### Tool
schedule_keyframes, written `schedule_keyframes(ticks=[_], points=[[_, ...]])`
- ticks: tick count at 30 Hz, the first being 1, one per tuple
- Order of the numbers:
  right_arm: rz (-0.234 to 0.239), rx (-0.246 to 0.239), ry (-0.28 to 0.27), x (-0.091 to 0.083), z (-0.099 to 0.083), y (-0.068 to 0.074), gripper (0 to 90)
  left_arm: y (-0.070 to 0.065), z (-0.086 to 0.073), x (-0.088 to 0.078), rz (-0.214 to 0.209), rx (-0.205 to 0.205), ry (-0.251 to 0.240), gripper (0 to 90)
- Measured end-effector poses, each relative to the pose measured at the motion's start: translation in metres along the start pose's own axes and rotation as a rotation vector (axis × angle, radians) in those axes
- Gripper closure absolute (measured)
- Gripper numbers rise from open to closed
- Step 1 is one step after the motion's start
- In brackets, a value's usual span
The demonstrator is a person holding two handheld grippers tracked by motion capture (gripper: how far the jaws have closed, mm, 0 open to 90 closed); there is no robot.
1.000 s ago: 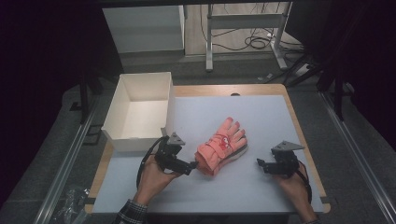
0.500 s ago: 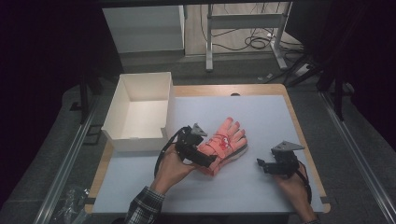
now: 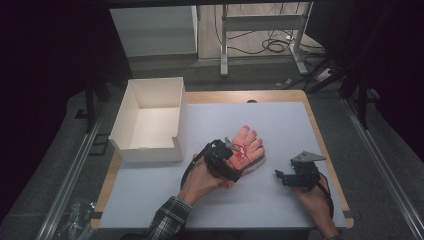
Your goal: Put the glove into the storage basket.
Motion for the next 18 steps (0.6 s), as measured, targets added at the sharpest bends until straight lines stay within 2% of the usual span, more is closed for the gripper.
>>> schedule_keyframes(ticks=[4, 13, 17, 18], points=[[0.0, -0.001, -0.001, 0.0, 0.0, 0.0, 23.9, -0.002, -0.006, 0.008, 0.003, 0.006, 0.011, 0.0], [-0.001, -0.001, -0.001, 0.0, 0.0, 0.0, 23.9, -0.01, -0.021, 0.025, 0.009, 0.031, 0.085, 1.9], [-0.001, 0.0, 0.0, 0.0, 0.0, 0.0, 23.9, -0.013, -0.022, 0.023, -0.029, -0.006, 0.072, 9.7], [-0.001, 0.0, 0.0, 0.0, 0.0, 0.0, 23.9, -0.013, -0.022, 0.022, -0.031, -0.003, 0.071, 11.8]])
Point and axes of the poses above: each handheld gripper's, and its own axes: x roughly forward along the jaws, z roughly out of its top, y roughly to its left, the point moved 9 cm from there along x, roughly forward along the jaws, and after that the axes turned 15 degrees about x, right-handed, at the moved point
